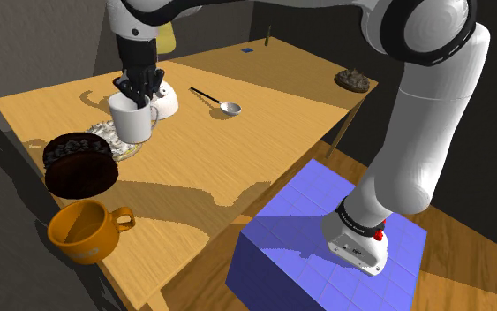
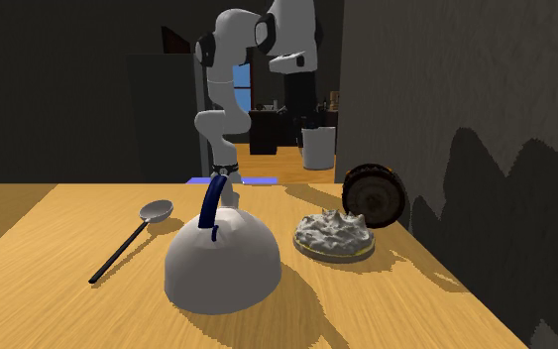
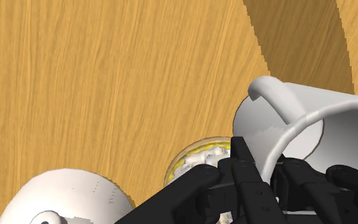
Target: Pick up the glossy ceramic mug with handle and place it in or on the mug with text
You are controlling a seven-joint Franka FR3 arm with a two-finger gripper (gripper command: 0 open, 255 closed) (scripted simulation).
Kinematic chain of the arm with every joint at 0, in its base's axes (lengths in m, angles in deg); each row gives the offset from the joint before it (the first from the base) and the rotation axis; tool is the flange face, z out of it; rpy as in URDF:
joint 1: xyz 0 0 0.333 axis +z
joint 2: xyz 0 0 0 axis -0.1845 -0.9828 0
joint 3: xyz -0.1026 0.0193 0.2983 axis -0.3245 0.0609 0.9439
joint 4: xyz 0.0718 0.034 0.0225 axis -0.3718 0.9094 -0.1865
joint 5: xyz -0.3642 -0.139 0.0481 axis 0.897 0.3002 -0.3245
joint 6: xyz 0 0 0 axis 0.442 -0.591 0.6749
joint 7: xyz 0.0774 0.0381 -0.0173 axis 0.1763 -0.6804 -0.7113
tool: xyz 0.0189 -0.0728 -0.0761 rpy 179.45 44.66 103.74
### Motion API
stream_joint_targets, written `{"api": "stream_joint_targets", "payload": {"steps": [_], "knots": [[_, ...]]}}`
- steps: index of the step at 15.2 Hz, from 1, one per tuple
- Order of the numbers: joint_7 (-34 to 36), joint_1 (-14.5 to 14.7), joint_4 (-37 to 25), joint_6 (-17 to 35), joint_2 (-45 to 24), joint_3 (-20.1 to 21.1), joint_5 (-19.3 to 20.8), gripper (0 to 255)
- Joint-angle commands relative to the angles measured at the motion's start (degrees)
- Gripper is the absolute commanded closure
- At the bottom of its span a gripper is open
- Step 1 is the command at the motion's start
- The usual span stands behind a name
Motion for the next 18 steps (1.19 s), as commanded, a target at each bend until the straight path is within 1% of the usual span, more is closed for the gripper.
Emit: {"api": "stream_joint_targets", "payload": {"steps": [1,7,12,18], "knots": [[0.06,0.06,-1.59,-1.67,0.09,0.05,-0.04,255],[0.24,0.28,-5.60,-5.71,0.14,0.15,-0.04,255],[5.88,3.72,-2.82,-4.92,2.55,2.18,-0.20,255],[13.19,8.41,-2.11,-4.82,3.53,4.69,0.33,255]]}}
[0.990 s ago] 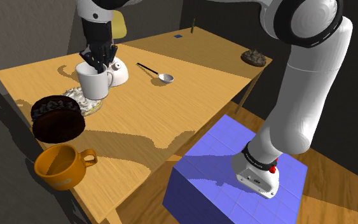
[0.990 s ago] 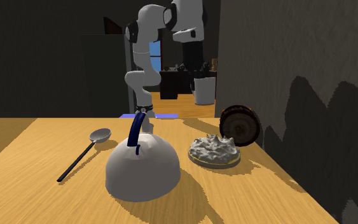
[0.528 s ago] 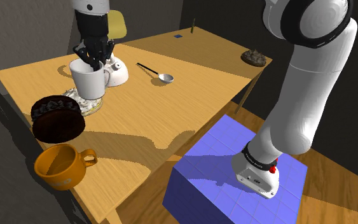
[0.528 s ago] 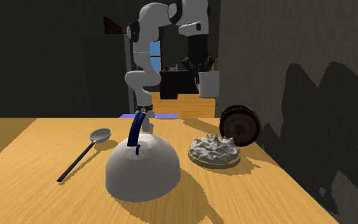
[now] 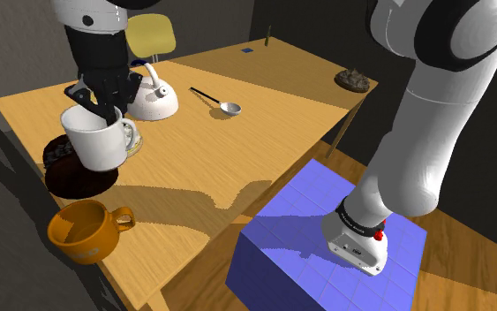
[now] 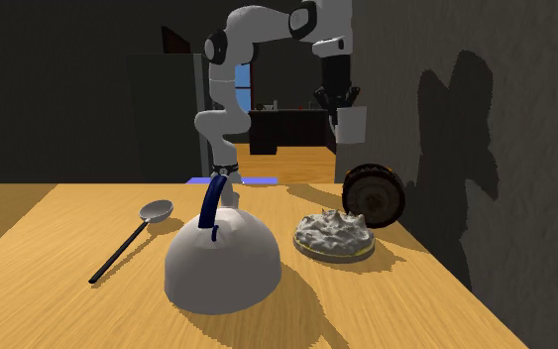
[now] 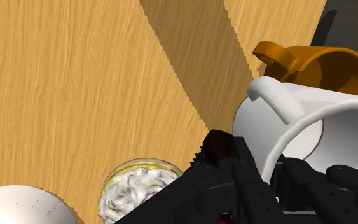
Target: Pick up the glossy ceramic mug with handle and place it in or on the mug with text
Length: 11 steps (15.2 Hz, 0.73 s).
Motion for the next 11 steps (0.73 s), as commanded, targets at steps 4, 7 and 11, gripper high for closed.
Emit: {"api": "stream_joint_targets", "payload": {"steps": [4,7,11], "knots": [[6.18,4.10,-1.11,-0.51,-0.40,1.97,0.97,255],[8.98,6.05,-1.38,-0.12,-1.05,2.79,1.64,255],[8.87,5.83,1.81,2.99,-0.98,2.69,1.62,255]]}}
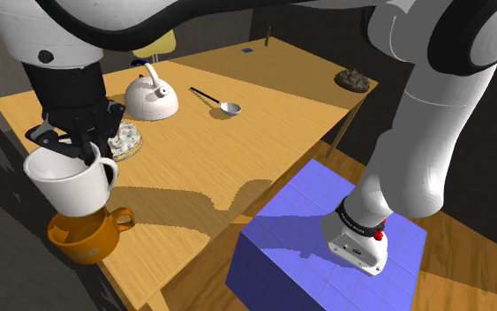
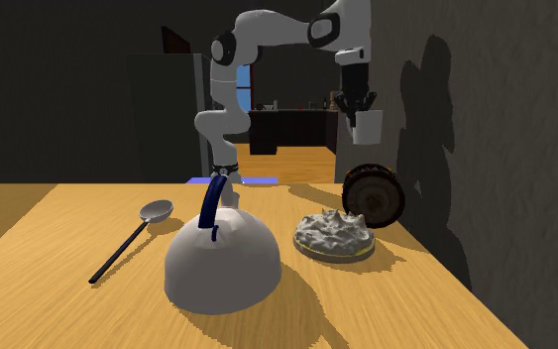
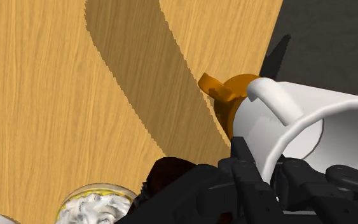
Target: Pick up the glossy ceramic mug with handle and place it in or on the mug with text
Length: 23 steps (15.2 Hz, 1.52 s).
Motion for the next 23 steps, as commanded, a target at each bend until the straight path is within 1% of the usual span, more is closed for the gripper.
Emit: {"api": "stream_joint_targets", "payload": {"steps": [1,12,20,21,23], "knots": [[-0.04,-0.10,1.60,1.70,-0.07,-0.06,0.05,255],[0.06,-0.25,8.71,9.84,-1.26,-0.44,0.72,255],[0.07,-0.26,8.71,9.84,-1.26,-0.44,0.72,255],[0.09,-0.24,8.73,9.86,-1.26,-0.43,0.73,0],[0.06,-0.26,8.79,9.91,-1.24,-0.43,0.72,0]]}}
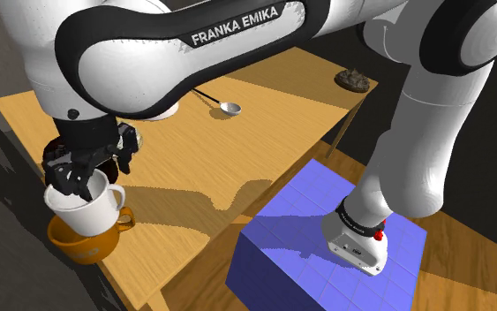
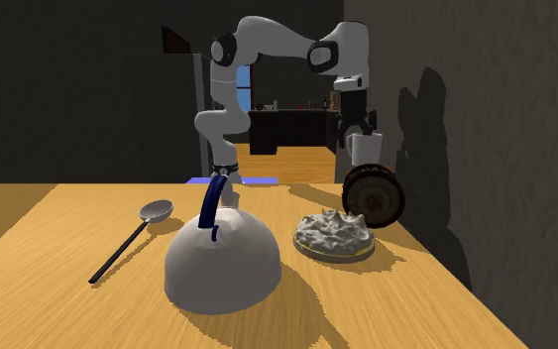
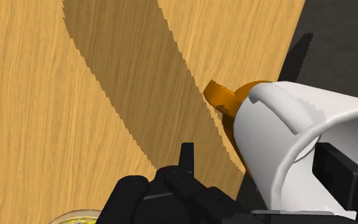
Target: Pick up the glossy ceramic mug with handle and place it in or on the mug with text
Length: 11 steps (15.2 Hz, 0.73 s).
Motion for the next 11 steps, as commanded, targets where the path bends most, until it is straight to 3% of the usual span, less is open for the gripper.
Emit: {"api": "stream_joint_targets", "payload": {"steps": [1,3,7,11], "knots": [[0.00,0.01,0.01,0.01,-0.02,0.00,0.01,0],[-0.01,0.00,-0.05,-0.06,-0.02,0.00,0.00,0],[-0.63,-0.35,-5.18,-6.71,1.68,0.26,-0.96,0],[-0.63,-0.34,-5.18,-6.71,1.68,0.26,-0.96,0]]}}
